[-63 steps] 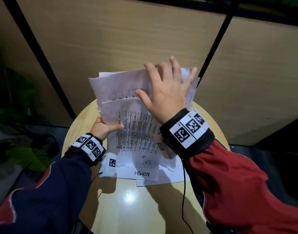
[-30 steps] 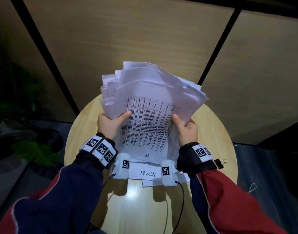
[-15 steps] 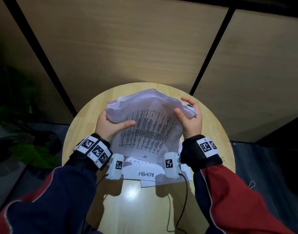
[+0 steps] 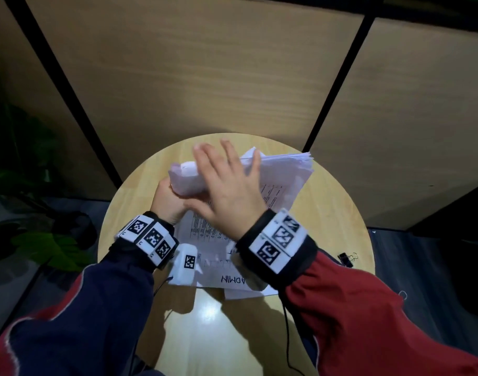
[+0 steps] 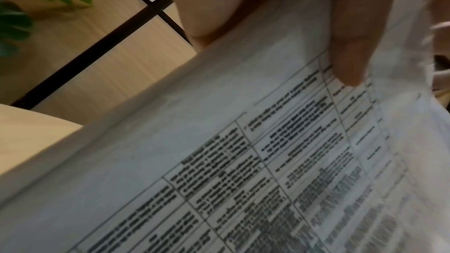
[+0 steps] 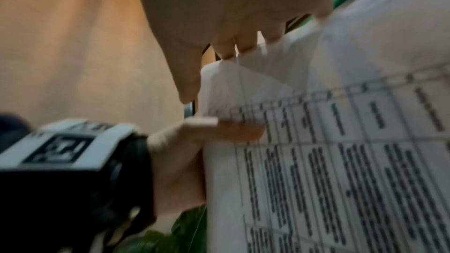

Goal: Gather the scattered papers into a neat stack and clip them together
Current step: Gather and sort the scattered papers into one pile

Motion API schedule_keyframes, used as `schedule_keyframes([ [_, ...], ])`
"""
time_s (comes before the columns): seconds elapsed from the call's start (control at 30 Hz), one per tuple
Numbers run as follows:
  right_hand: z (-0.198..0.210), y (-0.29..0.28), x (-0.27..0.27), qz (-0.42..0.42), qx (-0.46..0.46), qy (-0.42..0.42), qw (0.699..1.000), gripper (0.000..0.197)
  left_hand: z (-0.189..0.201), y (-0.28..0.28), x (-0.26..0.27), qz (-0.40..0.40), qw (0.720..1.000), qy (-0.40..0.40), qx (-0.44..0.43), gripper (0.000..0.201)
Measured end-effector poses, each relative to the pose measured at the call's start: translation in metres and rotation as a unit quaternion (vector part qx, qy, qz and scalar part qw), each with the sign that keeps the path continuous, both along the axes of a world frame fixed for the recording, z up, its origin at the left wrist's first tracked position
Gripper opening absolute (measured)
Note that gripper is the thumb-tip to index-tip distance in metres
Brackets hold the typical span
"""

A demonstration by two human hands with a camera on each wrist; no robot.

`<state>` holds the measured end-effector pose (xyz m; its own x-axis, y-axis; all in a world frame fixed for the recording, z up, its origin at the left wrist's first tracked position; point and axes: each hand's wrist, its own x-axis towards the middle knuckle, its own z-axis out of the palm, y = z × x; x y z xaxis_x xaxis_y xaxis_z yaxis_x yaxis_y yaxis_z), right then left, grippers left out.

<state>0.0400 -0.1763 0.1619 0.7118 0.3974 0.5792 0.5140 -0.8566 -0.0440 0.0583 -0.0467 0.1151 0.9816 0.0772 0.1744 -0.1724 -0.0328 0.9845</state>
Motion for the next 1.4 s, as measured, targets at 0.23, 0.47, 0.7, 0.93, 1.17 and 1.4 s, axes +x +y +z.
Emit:
schedule_keyframes([
  [0.23, -0.007, -0.015, 0.006, 0.025, 0.107, -0.027, 0.994, 0.08, 0.006, 0.0, -0.003, -0.001, 1.0, -0.003, -0.014, 0.03],
  [0.47, -0.05, -0.101, 0.032, -0.05, 0.59, 0.349, 0.727, 0.089, -0.013, 0.019, 0.005, 0.005, 0.996, 0.066, -0.067, 0.06],
  [0.7, -0.064, -0.084, 0.041, -0.101, 0.568, 0.3, 0.76, 0.017, -0.002, -0.009, 0.013, 0.15, 0.986, 0.07, 0.029, 0.024],
  [0.93, -0.088, -0.059, 0.011, -0.107, 0.596, 0.284, 0.743, 0.032, -0.019, -0.031, -0.01, 0.177, 0.978, 0.102, -0.042, 0.03],
  [1.17, -0.115, -0.078, 0.026, -0.109, 0.491, 0.43, 0.749, 0.047, -0.056, -0.008, -0.01, 0.162, 0.966, 0.197, 0.043, 0.014],
  [1.4, -0.146, -0.124, 0.038, -0.249, 0.434, 0.573, 0.649, 0.05, -0.059, 0.076, 0.012, 0.246, 0.934, 0.212, 0.152, 0.037],
])
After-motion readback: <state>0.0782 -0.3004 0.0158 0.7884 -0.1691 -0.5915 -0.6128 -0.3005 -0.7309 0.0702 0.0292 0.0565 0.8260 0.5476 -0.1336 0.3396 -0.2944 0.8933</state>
